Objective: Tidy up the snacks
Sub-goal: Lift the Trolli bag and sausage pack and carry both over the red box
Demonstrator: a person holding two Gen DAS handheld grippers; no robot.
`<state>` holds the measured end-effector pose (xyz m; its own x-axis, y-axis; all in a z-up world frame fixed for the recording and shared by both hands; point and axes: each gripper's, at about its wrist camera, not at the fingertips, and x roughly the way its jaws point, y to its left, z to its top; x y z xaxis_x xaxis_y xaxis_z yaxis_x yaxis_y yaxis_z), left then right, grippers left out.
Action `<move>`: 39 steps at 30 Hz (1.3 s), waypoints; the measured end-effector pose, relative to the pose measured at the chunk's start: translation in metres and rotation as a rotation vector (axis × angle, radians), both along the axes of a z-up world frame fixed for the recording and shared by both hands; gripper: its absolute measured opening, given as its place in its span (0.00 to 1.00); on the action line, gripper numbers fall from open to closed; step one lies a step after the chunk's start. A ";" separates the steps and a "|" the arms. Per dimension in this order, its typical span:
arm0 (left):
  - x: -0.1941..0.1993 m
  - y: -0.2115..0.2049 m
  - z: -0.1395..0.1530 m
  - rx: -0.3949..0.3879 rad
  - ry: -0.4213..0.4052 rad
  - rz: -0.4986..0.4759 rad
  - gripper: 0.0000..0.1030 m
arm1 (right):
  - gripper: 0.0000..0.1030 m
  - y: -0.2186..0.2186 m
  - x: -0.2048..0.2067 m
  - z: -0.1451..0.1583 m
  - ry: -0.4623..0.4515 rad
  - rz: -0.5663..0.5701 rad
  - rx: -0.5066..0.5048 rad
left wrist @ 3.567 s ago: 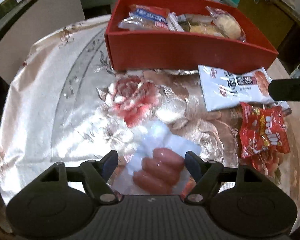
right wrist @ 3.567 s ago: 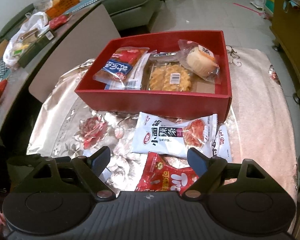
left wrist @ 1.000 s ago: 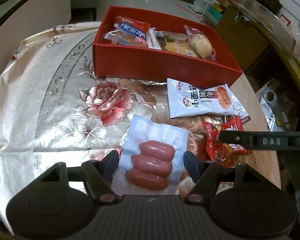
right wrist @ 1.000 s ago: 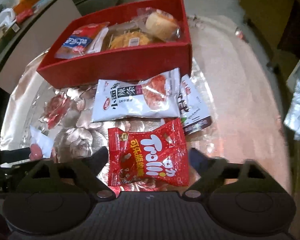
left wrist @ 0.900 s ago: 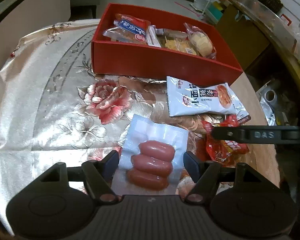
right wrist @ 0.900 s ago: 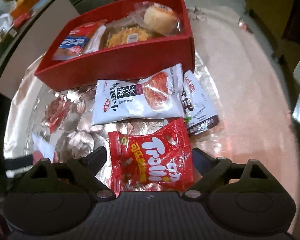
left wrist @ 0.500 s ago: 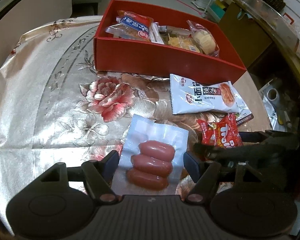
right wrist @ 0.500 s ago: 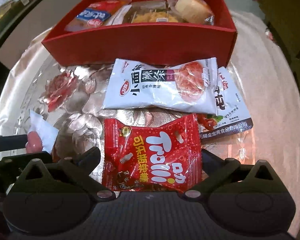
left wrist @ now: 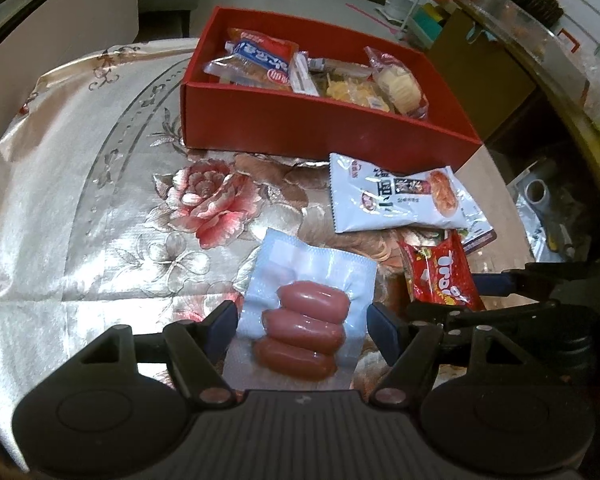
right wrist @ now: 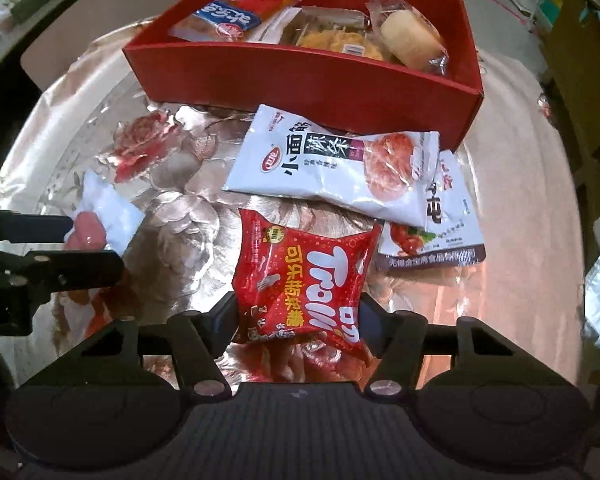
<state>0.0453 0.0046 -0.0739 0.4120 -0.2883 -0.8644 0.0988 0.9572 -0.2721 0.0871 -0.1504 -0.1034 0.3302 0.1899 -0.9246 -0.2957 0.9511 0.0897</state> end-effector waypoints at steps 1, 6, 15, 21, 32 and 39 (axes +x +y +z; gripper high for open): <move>0.000 0.001 0.001 -0.004 -0.004 0.002 0.62 | 0.66 -0.001 -0.002 0.003 -0.010 -0.002 0.014; 0.004 0.005 0.006 -0.018 -0.016 0.022 0.62 | 0.66 -0.015 -0.006 0.029 -0.091 -0.034 0.083; 0.012 0.015 0.019 -0.030 -0.064 0.070 0.62 | 0.67 -0.015 0.003 0.045 -0.156 -0.045 0.147; 0.019 0.016 0.032 -0.018 -0.123 0.088 0.62 | 0.67 -0.012 0.010 0.056 -0.198 -0.045 0.165; 0.034 0.011 0.050 -0.011 -0.207 0.102 0.62 | 0.67 -0.015 0.024 0.071 -0.260 -0.060 0.190; 0.041 0.006 0.062 0.006 -0.264 0.100 0.62 | 0.67 -0.016 0.035 0.078 -0.286 -0.066 0.203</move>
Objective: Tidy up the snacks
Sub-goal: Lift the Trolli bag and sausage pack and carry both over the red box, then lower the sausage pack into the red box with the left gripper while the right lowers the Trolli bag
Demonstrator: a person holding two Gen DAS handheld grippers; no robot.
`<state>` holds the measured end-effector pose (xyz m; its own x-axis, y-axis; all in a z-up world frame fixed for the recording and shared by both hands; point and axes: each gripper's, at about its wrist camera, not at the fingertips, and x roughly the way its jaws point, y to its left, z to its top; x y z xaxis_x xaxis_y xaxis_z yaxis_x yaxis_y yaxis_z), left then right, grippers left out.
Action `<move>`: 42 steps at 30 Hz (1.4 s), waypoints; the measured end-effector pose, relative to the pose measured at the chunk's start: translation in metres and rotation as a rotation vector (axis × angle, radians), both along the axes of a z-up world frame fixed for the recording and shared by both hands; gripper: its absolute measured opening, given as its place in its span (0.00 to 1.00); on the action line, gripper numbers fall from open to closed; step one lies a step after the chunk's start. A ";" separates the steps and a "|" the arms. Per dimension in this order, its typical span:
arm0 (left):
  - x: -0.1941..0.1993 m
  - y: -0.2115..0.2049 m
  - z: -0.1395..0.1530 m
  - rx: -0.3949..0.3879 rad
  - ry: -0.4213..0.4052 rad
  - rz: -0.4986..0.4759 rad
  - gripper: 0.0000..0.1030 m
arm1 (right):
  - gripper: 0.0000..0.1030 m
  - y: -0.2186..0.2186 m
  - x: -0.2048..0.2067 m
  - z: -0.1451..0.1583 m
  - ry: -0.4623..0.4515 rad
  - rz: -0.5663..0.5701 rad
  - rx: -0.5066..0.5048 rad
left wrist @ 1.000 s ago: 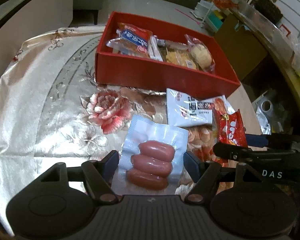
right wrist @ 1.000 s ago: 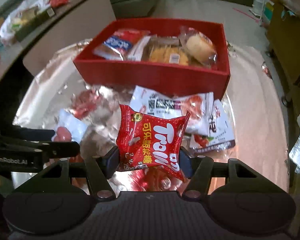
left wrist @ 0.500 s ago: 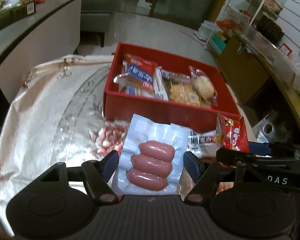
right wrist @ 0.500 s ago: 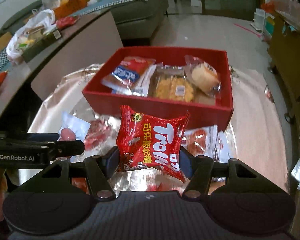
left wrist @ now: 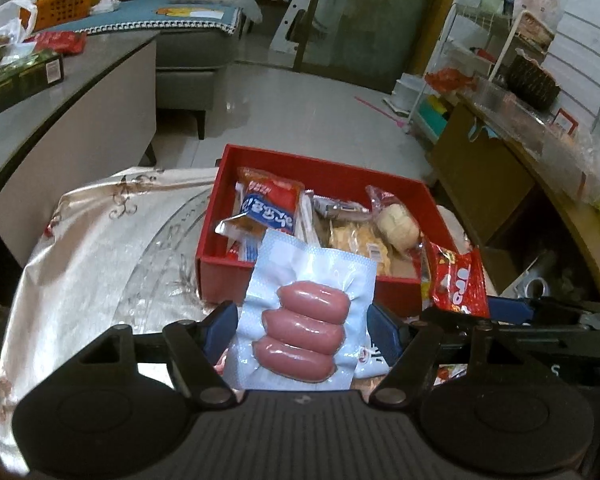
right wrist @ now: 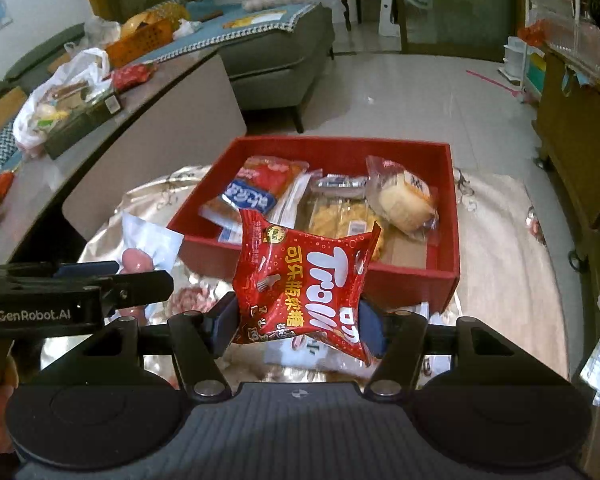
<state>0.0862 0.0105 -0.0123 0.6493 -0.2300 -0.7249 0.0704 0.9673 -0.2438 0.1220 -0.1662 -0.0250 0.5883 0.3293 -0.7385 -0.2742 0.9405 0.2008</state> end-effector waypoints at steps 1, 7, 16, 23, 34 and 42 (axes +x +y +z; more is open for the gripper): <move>0.001 -0.001 0.000 0.002 -0.004 -0.002 0.63 | 0.67 0.000 0.002 0.001 -0.004 -0.001 0.003; 0.005 -0.005 0.003 0.024 -0.025 -0.001 0.62 | 0.67 0.000 0.010 0.006 -0.021 -0.006 0.017; 0.009 -0.008 0.006 0.043 -0.050 0.003 0.63 | 0.67 -0.001 0.015 0.009 -0.032 -0.012 0.022; 0.015 -0.009 0.011 0.054 -0.073 0.012 0.63 | 0.67 -0.003 0.020 0.011 -0.038 -0.017 0.027; 0.027 -0.014 0.012 0.067 -0.092 0.015 0.62 | 0.68 -0.003 0.033 0.014 -0.046 -0.022 0.034; 0.041 -0.016 0.014 0.064 -0.100 0.020 0.63 | 0.68 -0.004 0.045 0.015 -0.051 -0.033 0.038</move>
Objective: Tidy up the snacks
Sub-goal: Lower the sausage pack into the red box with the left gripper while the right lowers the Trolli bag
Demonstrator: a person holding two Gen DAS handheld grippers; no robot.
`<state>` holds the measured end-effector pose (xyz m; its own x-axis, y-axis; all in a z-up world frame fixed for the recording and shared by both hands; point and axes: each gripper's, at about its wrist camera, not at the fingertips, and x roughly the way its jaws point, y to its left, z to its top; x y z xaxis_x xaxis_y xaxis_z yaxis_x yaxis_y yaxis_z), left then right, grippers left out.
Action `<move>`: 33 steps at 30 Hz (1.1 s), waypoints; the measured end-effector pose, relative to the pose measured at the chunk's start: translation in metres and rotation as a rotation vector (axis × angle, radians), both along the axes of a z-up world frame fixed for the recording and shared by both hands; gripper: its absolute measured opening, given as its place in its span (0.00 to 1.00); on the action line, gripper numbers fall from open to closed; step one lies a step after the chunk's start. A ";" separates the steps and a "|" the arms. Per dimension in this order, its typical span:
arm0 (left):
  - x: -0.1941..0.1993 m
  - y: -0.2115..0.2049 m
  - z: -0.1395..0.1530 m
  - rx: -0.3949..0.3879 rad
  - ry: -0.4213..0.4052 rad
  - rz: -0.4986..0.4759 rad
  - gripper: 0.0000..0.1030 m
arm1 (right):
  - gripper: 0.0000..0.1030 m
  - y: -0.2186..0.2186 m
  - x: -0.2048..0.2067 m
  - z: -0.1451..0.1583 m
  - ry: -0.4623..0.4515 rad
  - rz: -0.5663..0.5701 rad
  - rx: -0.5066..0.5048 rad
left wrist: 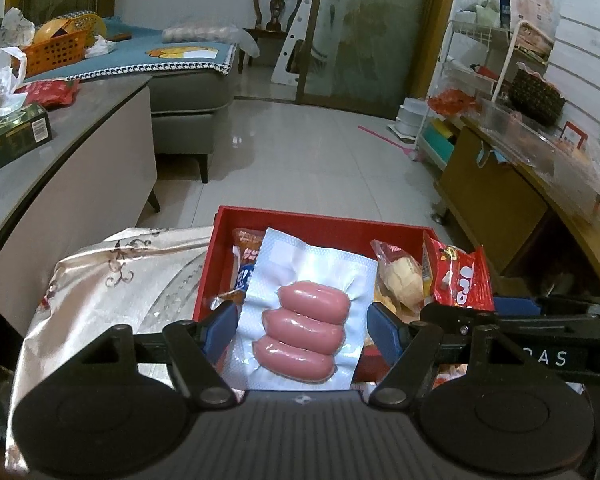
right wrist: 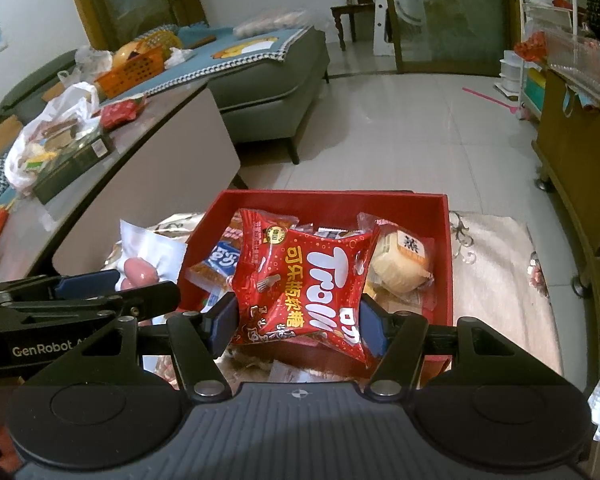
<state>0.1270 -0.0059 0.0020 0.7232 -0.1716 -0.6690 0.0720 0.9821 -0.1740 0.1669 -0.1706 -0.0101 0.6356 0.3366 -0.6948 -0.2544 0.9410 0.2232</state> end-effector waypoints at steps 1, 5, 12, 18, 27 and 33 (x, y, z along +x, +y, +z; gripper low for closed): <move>0.002 0.000 0.000 -0.001 0.000 0.001 0.63 | 0.68 0.000 0.002 0.000 -0.001 -0.002 0.001; 0.011 -0.002 0.000 -0.007 -0.002 0.004 0.62 | 0.67 -0.003 0.009 0.000 -0.002 -0.011 0.006; 0.026 -0.007 0.000 -0.014 -0.010 0.002 0.63 | 0.68 -0.006 0.024 -0.003 0.002 -0.033 0.009; 0.046 -0.014 -0.006 -0.012 -0.002 0.004 0.62 | 0.68 -0.011 0.041 -0.009 0.014 -0.051 0.005; 0.066 -0.020 -0.016 -0.010 0.012 0.011 0.62 | 0.68 -0.014 0.060 -0.019 0.036 -0.078 0.000; 0.074 -0.024 -0.022 0.005 0.018 0.009 0.62 | 0.68 -0.017 0.069 -0.026 0.049 -0.086 -0.005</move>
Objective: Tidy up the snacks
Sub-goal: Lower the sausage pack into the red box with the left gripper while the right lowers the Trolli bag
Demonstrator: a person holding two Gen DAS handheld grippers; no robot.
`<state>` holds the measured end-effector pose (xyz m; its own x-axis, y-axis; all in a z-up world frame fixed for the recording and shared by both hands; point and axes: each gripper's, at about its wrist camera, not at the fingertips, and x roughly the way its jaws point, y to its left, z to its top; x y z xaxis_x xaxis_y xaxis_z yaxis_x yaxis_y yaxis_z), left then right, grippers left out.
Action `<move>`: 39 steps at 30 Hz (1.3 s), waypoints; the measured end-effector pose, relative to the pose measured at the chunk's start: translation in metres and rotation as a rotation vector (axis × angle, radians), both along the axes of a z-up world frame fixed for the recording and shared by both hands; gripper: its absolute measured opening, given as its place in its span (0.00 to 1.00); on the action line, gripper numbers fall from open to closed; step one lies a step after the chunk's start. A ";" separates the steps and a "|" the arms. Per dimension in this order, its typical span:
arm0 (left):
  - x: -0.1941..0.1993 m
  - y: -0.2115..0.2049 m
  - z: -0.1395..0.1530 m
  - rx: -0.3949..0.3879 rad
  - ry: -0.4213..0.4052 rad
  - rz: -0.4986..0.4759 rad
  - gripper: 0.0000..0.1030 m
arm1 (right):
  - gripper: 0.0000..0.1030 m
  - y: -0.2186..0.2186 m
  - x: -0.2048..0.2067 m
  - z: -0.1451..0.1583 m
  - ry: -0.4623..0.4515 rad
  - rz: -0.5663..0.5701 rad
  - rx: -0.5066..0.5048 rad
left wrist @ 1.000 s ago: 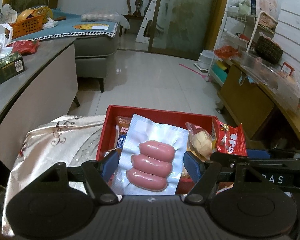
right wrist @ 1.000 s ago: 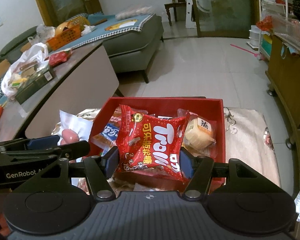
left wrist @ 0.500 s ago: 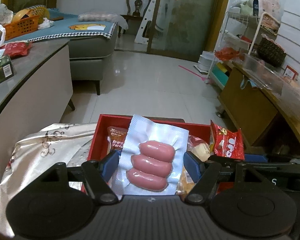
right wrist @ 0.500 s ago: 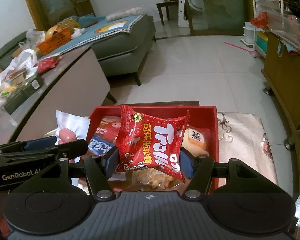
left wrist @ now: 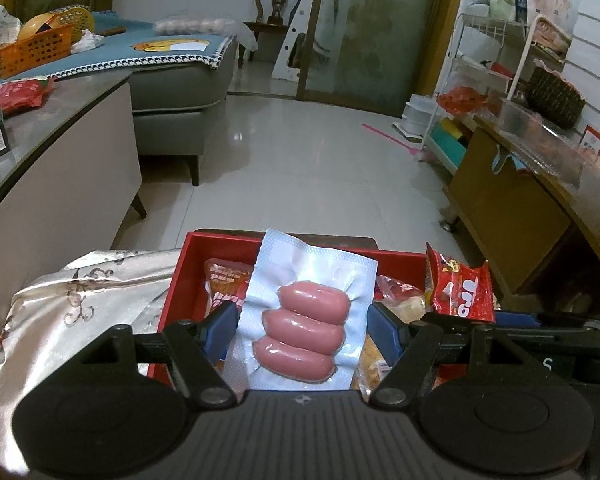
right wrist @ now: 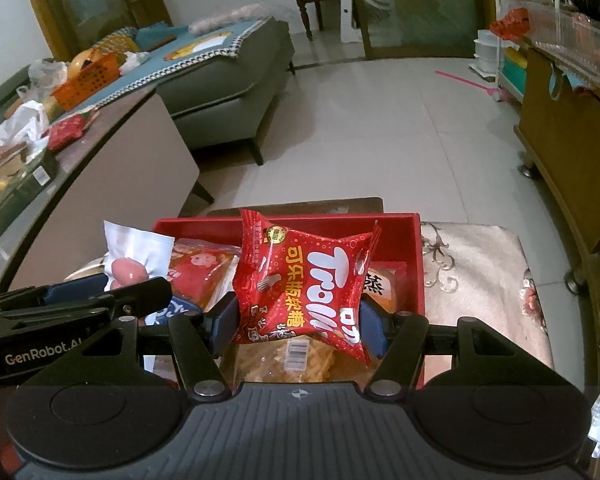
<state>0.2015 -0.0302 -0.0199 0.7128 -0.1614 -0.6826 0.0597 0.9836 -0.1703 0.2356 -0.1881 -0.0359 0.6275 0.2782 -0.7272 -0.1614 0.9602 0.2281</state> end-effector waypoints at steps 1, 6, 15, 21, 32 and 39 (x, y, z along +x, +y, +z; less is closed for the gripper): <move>0.001 -0.001 -0.001 0.002 0.001 0.000 0.62 | 0.68 0.000 0.002 -0.001 0.003 -0.001 -0.002; 0.005 -0.003 -0.005 0.004 0.014 0.001 0.62 | 0.68 0.001 0.006 -0.006 0.016 -0.005 -0.009; 0.011 -0.005 -0.013 0.017 0.030 0.000 0.62 | 0.68 0.000 0.012 -0.012 0.035 -0.010 -0.024; 0.013 -0.006 -0.019 0.027 0.039 0.001 0.62 | 0.68 0.002 0.016 -0.016 0.047 -0.009 -0.038; 0.017 -0.008 -0.025 0.043 0.051 0.003 0.62 | 0.68 0.006 0.020 -0.021 0.055 -0.004 -0.068; 0.020 -0.009 -0.033 0.066 0.068 0.007 0.63 | 0.68 0.008 0.021 -0.024 0.056 -0.005 -0.088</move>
<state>0.2214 -0.0396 -0.0531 0.6650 -0.1096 -0.7387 0.0429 0.9932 -0.1087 0.2569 -0.1799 -0.0597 0.5864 0.2086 -0.7827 -0.1462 0.9777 0.1509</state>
